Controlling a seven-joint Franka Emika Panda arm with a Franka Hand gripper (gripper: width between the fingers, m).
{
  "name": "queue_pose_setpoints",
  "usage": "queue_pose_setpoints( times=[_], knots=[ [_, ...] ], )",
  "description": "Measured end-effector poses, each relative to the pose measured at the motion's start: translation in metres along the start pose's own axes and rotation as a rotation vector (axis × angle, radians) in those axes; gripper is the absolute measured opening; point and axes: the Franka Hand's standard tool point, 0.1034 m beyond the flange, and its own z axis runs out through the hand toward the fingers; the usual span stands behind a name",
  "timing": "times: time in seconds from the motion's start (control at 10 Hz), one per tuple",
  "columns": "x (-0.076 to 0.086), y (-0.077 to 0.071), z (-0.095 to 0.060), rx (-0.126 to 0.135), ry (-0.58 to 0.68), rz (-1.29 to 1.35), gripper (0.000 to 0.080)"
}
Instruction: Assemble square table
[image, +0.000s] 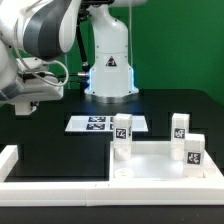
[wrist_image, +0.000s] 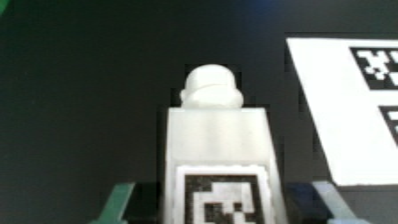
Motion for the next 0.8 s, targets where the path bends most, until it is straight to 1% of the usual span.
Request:
queue_pose_setpoints(
  times=[0.2, 0.3, 0.4, 0.5, 0.6, 0.7, 0.8],
  knots=[
    [0.004, 0.000, -0.005, -0.011, 0.104, -0.006, 0.0285],
    [0.010, -0.008, -0.026, -0.005, 0.181, -0.011, 0.0285],
    [0.016, -0.017, -0.051, 0.017, 0.279, 0.000, 0.0285],
    [0.019, -0.030, -0.075, 0.023, 0.345, 0.024, 0.0285],
    [0.019, -0.040, -0.096, 0.014, 0.385, 0.024, 0.0285],
    [0.020, -0.040, -0.104, 0.003, 0.419, 0.021, 0.0285],
    [0.026, -0.036, -0.106, -0.008, 0.498, 0.022, 0.0285]
  ],
)
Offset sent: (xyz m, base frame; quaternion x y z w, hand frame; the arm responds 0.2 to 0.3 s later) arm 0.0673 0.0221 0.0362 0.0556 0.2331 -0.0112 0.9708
